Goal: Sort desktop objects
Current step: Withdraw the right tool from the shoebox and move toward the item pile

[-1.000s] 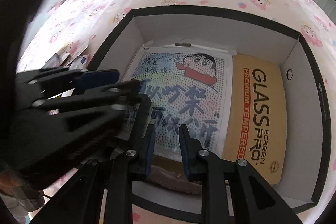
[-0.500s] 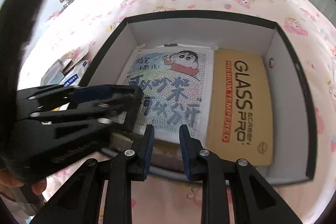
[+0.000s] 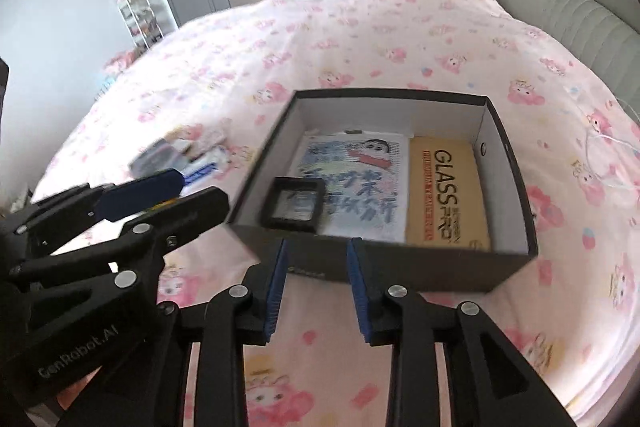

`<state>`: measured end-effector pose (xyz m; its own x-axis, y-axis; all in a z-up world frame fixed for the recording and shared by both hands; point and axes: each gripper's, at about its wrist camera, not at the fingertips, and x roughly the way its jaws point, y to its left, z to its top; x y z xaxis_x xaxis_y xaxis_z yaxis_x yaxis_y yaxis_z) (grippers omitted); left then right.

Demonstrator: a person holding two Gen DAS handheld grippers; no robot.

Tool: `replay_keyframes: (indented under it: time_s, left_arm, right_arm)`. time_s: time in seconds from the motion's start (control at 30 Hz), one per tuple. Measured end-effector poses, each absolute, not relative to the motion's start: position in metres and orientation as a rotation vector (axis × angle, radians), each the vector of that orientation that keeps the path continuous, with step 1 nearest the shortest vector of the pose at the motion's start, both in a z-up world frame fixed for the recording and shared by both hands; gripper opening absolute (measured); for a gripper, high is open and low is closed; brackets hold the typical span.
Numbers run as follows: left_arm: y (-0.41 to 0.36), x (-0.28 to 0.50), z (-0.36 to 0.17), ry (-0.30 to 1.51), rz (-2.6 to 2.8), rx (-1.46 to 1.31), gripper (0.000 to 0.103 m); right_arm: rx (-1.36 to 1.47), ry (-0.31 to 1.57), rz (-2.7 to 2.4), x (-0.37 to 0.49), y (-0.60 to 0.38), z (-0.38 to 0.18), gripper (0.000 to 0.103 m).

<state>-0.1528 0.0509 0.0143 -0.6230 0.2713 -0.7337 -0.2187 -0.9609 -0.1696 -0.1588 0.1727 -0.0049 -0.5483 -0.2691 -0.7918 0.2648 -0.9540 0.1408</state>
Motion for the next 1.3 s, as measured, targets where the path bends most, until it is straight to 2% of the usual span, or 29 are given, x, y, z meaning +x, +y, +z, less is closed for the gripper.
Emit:
replay_keyframes:
  time_s: [0.3, 0.63, 1.3]
  left_arm:
    - [0.025, -0.081, 0.025, -0.112, 2.642, -1.123, 0.047]
    - [-0.006, -0.032, 0.032, -0.135, 2.673, -1.049, 0.047]
    - [-0.085, 0.001, 0.003, -0.243, 2.777, -1.11, 0.047]
  right_arm:
    - [1.241, -0.056, -2.552, -0.095, 0.16, 0.003, 0.028]
    - [1.212, -0.111, -2.557, -0.056, 0.14, 0.011, 0.028]
    - [1.219, 0.07, -2.452, -0.044, 0.054, -0.003, 0.028]
